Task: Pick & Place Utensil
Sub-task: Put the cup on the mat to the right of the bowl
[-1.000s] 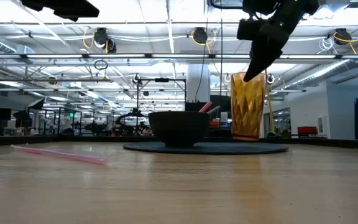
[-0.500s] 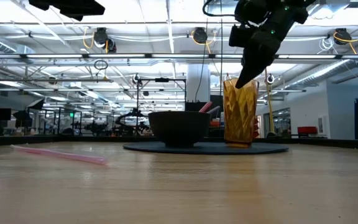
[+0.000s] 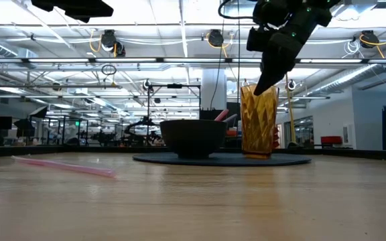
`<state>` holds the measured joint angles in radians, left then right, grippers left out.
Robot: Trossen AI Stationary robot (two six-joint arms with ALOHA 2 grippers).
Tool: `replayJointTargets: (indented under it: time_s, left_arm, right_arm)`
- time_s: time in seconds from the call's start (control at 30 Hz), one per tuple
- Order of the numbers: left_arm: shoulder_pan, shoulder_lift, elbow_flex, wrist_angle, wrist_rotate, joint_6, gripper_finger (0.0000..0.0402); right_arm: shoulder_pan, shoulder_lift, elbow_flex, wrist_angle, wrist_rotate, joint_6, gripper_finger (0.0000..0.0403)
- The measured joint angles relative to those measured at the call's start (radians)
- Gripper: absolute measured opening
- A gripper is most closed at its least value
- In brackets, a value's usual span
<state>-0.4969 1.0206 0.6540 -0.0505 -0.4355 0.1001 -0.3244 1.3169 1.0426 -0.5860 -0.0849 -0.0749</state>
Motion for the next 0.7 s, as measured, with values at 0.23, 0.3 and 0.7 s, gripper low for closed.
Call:
replayJointTargets:
  time_s: [0.23, 0.3, 0.7]
  left_arm:
    - [0.000, 0.000, 0.000, -0.001, 0.000, 0.000, 0.0136]
    - [0.000, 0.000, 0.000, -0.001, 0.000, 0.000, 0.0136]
    - [0.000, 0.000, 0.000, -0.003, 0.000, 0.000, 0.0136]
  right_arm:
    - [0.000, 0.002, -0.004, 0.000, 0.002, 0.006, 0.0072]
    - [0.000, 0.002, -0.004, 0.001, 0.002, 0.006, 0.0082]
    - [0.000, 0.000, 0.009, 0.005, 0.014, -0.011, 0.0095]
